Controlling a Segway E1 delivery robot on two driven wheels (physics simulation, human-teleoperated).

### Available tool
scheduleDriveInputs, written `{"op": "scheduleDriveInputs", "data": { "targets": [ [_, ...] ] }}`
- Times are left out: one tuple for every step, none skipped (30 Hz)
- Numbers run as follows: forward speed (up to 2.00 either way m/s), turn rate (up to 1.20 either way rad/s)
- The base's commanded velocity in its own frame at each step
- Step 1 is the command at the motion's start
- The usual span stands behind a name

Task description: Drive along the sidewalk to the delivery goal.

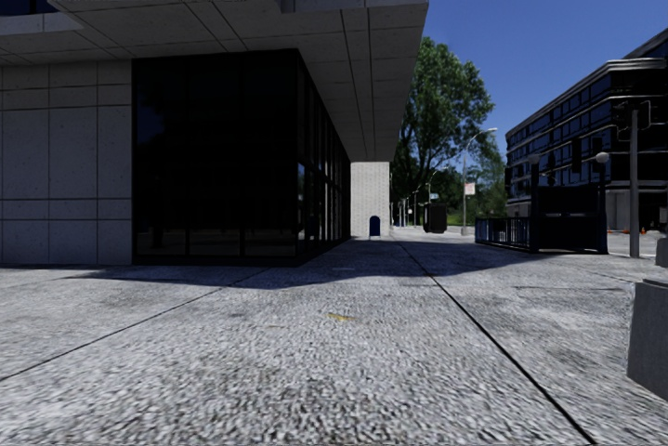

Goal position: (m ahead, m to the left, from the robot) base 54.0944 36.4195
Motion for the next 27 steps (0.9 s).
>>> {"op": "scheduleDriveInputs", "data": {
  "targets": [
    [1.44, 0.34],
    [1.40, 0.37],
    [1.39, 0.38],
    [1.39, 0.39],
    [1.39, 0.39],
    [1.39, 0.39],
    [1.39, 0.39],
    [1.39, 0.39],
    [1.39, 0.39],
    [1.39, 0.42],
    [1.39, 0.42],
    [1.39, 0.46],
    [1.39, 0.47],
    [1.39, 0.47],
    [1.39, 0.47],
    [1.39, 0.47],
    [1.39, 0.47],
    [1.39, 0.47],
    [1.39, 0.47],
    [1.39, 0.47],
    [1.39, 0.48],
    [1.39, 0.49],
    [1.39, 0.49],
    [1.39, 0.52],
    [1.39, 0.53],
    [1.39, 0.53],
    [1.43, 0.55]
  ]
}}
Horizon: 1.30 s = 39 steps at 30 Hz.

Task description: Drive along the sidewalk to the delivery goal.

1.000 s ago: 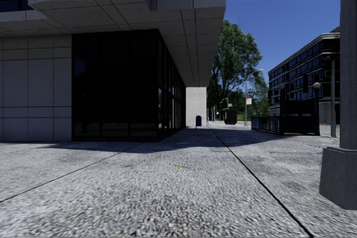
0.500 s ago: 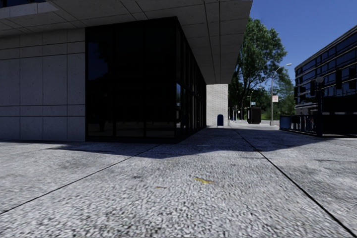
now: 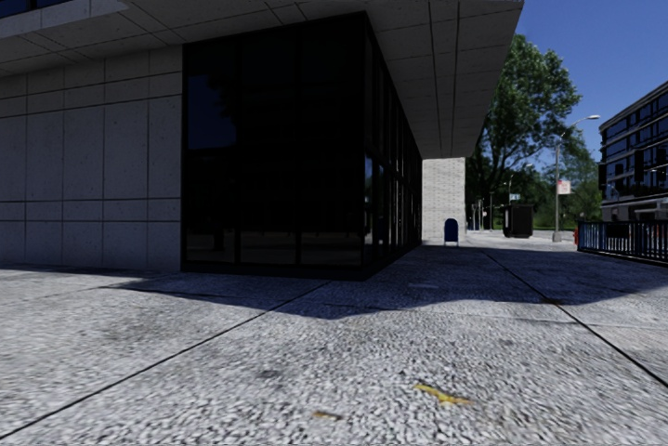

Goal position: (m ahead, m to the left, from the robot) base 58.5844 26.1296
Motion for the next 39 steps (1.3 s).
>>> {"op": "scheduleDriveInputs", "data": {
  "targets": [
    [1.44, 0.56],
    [1.46, 0.56],
    [1.47, 0.57],
    [1.47, 0.57],
    [1.49, 0.59],
    [1.51, 0.59],
    [1.51, 0.59],
    [1.51, 0.59],
    [1.52, 0.60],
    [1.53, 0.61],
    [1.53, 0.61],
    [1.53, 0.62],
    [1.53, 0.63],
    [1.53, 0.63],
    [1.53, 0.64],
    [1.61, 0.65],
    [2.00, 0.66],
    [2.00, 0.66],
    [2.00, 0.68],
    [2.00, 0.70],
    [2.00, 0.70],
    [2.00, 0.70],
    [2.00, 0.70],
    [2.00, 0.70],
    [2.00, 0.70],
    [2.00, 0.70],
    [2.00, 0.70],
    [2.00, 0.71],
    [2.00, 0.71],
    [2.00, 0.71],
    [2.00, 0.71],
    [2.00, 0.71],
    [2.00, 0.71],
    [2.00, 0.71],
    [2.00, 0.71],
    [2.00, 0.71],
    [2.00, 0.71],
    [2.00, 0.71],
    [2.00, 0.71]
  ]
}}
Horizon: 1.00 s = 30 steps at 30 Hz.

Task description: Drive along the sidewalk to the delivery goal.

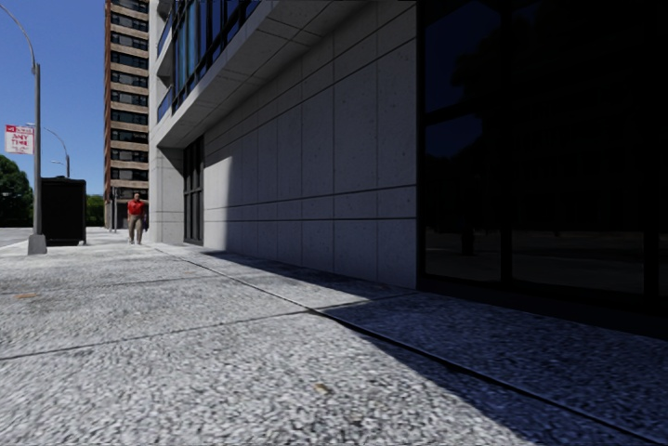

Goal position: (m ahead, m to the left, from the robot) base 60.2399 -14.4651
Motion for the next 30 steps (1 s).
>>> {"op": "scheduleDriveInputs", "data": {
  "targets": [
    [2.00, 0.71],
    [2.00, 0.71],
    [2.00, 0.71],
    [2.00, 0.71],
    [2.00, 0.71],
    [2.00, 0.71],
    [2.00, 0.71],
    [2.00, 0.71],
    [2.00, 0.71],
    [2.00, 0.71],
    [2.00, 0.71],
    [2.00, 0.71],
    [2.00, 0.71],
    [2.00, 0.71],
    [2.00, 0.71],
    [2.00, 0.71],
    [2.00, 0.71],
    [2.00, 0.71],
    [2.00, 0.71],
    [2.00, 0.71],
    [2.00, 0.71],
    [2.00, 0.71],
    [2.00, 0.71],
    [2.00, 0.71],
    [2.00, 0.71],
    [2.00, 0.71],
    [2.00, 0.71],
    [2.00, 0.71],
    [2.00, 0.71],
    [2.00, 0.64]
  ]
}}
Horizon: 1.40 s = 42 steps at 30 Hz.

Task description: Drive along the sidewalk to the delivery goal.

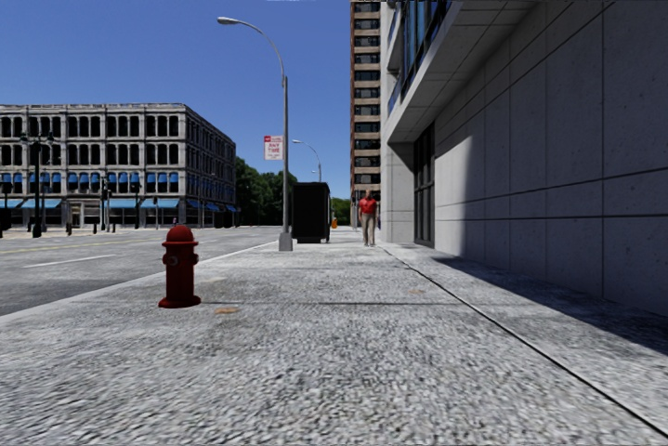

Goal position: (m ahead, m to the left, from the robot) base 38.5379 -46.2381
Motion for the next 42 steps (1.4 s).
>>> {"op": "scheduleDriveInputs", "data": {
  "targets": [
    [2.00, 0.64],
    [2.00, 0.55],
    [2.00, 0.51],
    [2.00, 0.41],
    [2.00, 0.41],
    [2.00, 0.00],
    [2.00, 0.00],
    [2.00, 0.00],
    [2.00, 0.00],
    [2.00, 0.00],
    [2.00, 0.00],
    [2.00, 0.00],
    [2.00, 0.00],
    [2.00, 0.00],
    [2.00, 0.00],
    [2.00, 0.00],
    [2.00, 0.00],
    [2.00, 0.00],
    [2.00, 0.00],
    [2.00, 0.00],
    [2.00, 0.00],
    [2.00, 0.00],
    [2.00, 0.00],
    [2.00, 0.00],
    [2.00, 0.00],
    [2.00, 0.00],
    [2.00, 0.00],
    [2.00, 0.00],
    [2.00, 0.00],
    [2.00, 0.00],
    [2.00, 0.00],
    [2.00, 0.00],
    [2.00, 0.00],
    [2.00, 0.00],
    [2.00, 0.00],
    [2.00, 0.00],
    [2.00, 0.00],
    [2.00, 0.00],
    [2.00, 0.00],
    [2.00, 0.00],
    [2.00, 0.00],
    [2.00, 0.00]
  ]
}}
